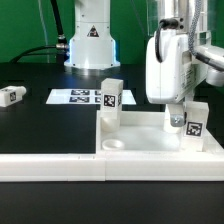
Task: Assemble square table
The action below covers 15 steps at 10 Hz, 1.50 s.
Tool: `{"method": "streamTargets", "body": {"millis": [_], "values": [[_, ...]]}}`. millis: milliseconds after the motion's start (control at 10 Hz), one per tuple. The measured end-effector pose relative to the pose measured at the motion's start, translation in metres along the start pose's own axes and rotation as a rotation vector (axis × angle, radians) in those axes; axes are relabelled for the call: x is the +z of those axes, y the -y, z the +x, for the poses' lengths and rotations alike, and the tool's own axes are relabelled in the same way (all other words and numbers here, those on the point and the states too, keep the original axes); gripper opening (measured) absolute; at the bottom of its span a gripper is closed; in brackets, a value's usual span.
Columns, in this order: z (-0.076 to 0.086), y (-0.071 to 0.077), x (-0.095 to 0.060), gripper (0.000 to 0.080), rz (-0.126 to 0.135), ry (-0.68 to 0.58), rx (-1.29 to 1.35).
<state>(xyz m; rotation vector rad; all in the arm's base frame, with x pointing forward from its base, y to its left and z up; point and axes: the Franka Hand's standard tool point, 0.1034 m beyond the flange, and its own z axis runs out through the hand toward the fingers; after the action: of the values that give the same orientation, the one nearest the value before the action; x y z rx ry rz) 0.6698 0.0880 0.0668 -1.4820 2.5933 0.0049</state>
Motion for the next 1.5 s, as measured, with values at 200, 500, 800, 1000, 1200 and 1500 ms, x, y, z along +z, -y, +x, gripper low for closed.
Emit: {"method": "streamTargets", "body": {"millis": [200, 500, 800, 1000, 1200, 1500], "values": [[0.001, 0.0, 0.0, 0.0294, -0.004, -0.002, -0.014], [0.001, 0.0, 0.0, 0.0537, -0.004, -0.002, -0.039], [0.018, 0.003, -0.008, 0.0643, -0.006, -0.001, -0.205], [0.051, 0.006, -0.03, 0.0648, 0.016, -0.002, -0.264], [0.059, 0.021, -0.049, 0.0649, 0.044, 0.005, -0.271], [0.059, 0.019, -0.046, 0.0649, 0.039, 0.002, -0.274]]}}
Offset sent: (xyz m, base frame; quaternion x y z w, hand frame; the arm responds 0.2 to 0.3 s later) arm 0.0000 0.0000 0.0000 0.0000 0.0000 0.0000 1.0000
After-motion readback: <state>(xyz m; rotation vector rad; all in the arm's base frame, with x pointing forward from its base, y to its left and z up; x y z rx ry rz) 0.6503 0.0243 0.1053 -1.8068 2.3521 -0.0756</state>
